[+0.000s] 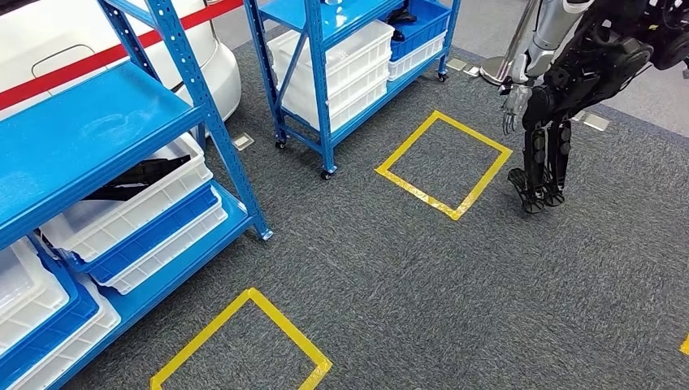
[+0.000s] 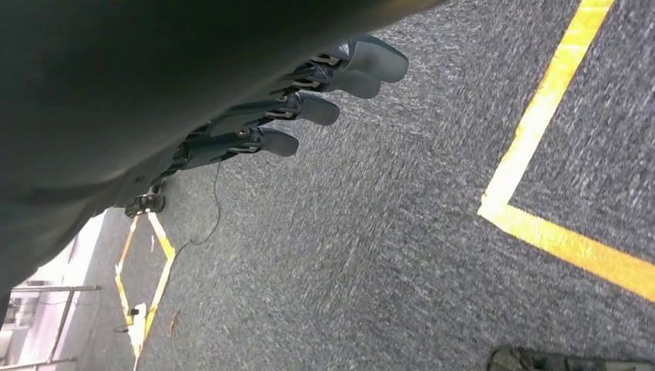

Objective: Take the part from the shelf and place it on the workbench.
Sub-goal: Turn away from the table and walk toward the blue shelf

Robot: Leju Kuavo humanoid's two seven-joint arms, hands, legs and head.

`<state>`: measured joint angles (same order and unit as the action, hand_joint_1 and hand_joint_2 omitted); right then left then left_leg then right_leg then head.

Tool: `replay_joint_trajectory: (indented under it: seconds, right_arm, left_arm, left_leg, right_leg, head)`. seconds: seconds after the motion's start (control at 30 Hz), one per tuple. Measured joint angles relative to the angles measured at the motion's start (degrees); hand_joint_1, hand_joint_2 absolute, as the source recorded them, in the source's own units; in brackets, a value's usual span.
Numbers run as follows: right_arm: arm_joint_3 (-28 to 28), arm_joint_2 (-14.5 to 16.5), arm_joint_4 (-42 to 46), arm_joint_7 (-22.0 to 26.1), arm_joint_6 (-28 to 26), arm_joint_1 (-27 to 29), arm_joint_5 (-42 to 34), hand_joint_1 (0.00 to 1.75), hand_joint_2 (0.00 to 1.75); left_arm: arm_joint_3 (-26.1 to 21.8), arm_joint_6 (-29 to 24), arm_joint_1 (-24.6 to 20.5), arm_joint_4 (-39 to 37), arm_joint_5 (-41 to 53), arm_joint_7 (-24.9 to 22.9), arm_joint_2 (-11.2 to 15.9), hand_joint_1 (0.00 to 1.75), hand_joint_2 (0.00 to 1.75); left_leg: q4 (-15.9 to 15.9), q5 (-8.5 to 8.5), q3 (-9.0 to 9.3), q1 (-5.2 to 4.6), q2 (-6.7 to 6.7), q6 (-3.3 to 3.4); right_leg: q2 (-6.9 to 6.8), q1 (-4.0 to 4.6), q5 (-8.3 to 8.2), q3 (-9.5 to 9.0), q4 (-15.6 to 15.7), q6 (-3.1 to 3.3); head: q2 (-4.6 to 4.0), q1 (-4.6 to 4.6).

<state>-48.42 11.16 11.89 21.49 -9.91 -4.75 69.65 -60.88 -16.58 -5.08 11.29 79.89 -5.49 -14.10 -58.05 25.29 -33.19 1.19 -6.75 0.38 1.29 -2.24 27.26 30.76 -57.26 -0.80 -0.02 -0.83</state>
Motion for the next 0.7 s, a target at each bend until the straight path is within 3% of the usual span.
replay_joint_trajectory:
  seconds: [0.03,0.1,0.17,0.2,0.23,0.27,0.33,0.4,0.47,0.5,0.57,0.63,0.7]
  right_arm:
    - [0.04,0.07,0.0,-0.01,0.03,0.0,0.01,0.0,0.0]
    - [0.09,0.15,0.0,-0.01,0.05,0.11,0.01,0.0,0.0]
    - [0.09,0.13,0.0,-0.02,0.05,0.25,0.0,0.0,0.0]
    - [0.09,0.12,0.0,-0.03,0.05,0.25,-0.01,0.0,0.0]
    - [0.09,0.13,0.0,-0.03,0.05,0.22,-0.05,0.0,0.0]
    - [0.09,0.17,0.0,-0.03,0.05,0.16,-0.1,0.0,0.0]
    - [0.09,0.41,-0.01,-0.04,0.07,0.09,-0.2,0.0,0.0]
    - [0.08,0.67,-0.02,-0.07,0.15,-0.09,-0.25,0.0,0.0]
    - [0.09,0.91,-0.01,-0.11,0.25,-0.41,-0.26,0.0,0.0]
    - [0.11,0.97,0.01,-0.14,0.28,-0.53,-0.26,0.0,0.0]
    - [0.14,0.98,0.03,-0.15,0.29,-0.59,-0.26,0.0,0.0]
    - [0.14,0.78,0.02,-0.19,0.33,-0.44,-0.23,0.0,0.0]
    - [0.13,0.49,0.02,-0.25,0.38,-0.26,-0.19,0.0,0.0]
  left_arm:
    - [0.01,-0.06,0.0,-0.01,0.03,0.01,0.07,0.0,0.0]
    - [0.03,-0.15,-0.11,-0.02,0.09,0.02,0.11,0.0,0.0]
    - [0.05,-0.16,-0.16,-0.02,0.15,0.08,0.11,0.0,0.0]
    - [0.05,-0.17,-0.13,-0.02,0.17,0.13,0.11,0.0,0.0]
    - [0.05,-0.19,-0.09,-0.02,0.21,0.22,0.11,0.0,0.0]
    - [0.05,-0.21,-0.08,-0.02,0.23,0.33,0.12,0.0,0.0]
    - [0.07,-0.22,-0.2,0.0,0.28,0.51,0.26,0.0,0.0]
    - [0.08,-0.24,-0.53,0.03,0.26,0.68,0.44,0.0,0.0]
    - [0.08,-0.24,-0.67,0.04,0.16,0.88,0.48,0.0,0.0]
    - [0.07,-0.23,-0.63,0.03,0.05,0.96,0.43,0.0,0.0]
    - [0.06,-0.23,-0.66,0.03,-0.14,1.12,0.32,0.0,0.0]
    - [0.05,-0.22,-0.88,0.03,-0.21,1.37,0.21,0.0,0.0]
    - [0.05,-0.22,-0.91,0.02,-0.28,1.69,0.09,0.0,0.0]
  left_leg:
    - [-1.5,0.81,-0.63,0.08,1.37,-0.18]
    - [-7.88,3.99,-3.74,0.01,4.88,-0.45]
    - [-15.31,6.88,-7.81,0.02,6.29,-0.45]
    - [-16.92,6.96,-8.87,-0.02,6.46,-0.25]
    - [-16.2,5.89,-8.7,-0.14,6.55,0.13]
    - [-13.31,3.95,-7.35,-0.43,6.92,0.79]
    - [-5.54,0.53,-3.33,-1.61,9.58,2.69]
    - [-1.68,-0.2,-1.37,-2.71,11.78,3.9]
    - [-0.72,-0.19,-1.05,-3.06,10.95,4.26]
    - [0.32,-0.63,-0.41,-2.86,10.09,4.4]
    - [2.67,-1.75,1.13,-2.17,8.31,4.9]
    - [3.52,-2.32,1.62,-1.71,6.54,5.01]
    - [3.45,-2.26,1.59,-1.55,4.5,4.56]
  right_leg:
    - [-0.48,0.06,0.0,-0.13,0.04,0.35]
    - [-1.64,0.5,0.24,-0.37,0.08,0.99]
    - [-3.04,1.1,0.57,-0.47,0.07,1.48]
    - [-3.76,1.4,0.73,-0.55,0.07,1.69]
    - [-4.43,1.7,0.91,-0.72,0.07,1.84]
    - [-5.1,2.0,1.14,-1.01,0.09,1.96]
    - [-6.37,2.45,1.66,-1.63,0.23,1.99]
    - [-7.61,2.49,2.04,-2.01,0.43,1.73]
    - [-9.11,2.55,2.15,-2.59,1.04,1.39]
    - [-9.08,2.63,2.24,-2.89,1.19,1.27]
    - [-6.15,2.73,3.44,-2.15,-1.12,1.29]
    - [-2.39,2.18,5.95,1.48,-8.02,1.31]
    - [-1.48,1.43,7.12,5.01,-13.41,0.55]
  head:
    - [0.0,-0.15]
    - [0.0,-0.42]
    - [0.0,-0.52]
    - [0.0,-0.53]
    - [0.0,-0.54]
    - [0.0,-0.54]
    - [0.0,-0.41]
    - [0.0,-0.27]
    - [0.0,-0.29]
    - [0.0,-0.27]
    - [0.0,-0.19]
    - [0.0,0.02]
    - [0.0,0.15]
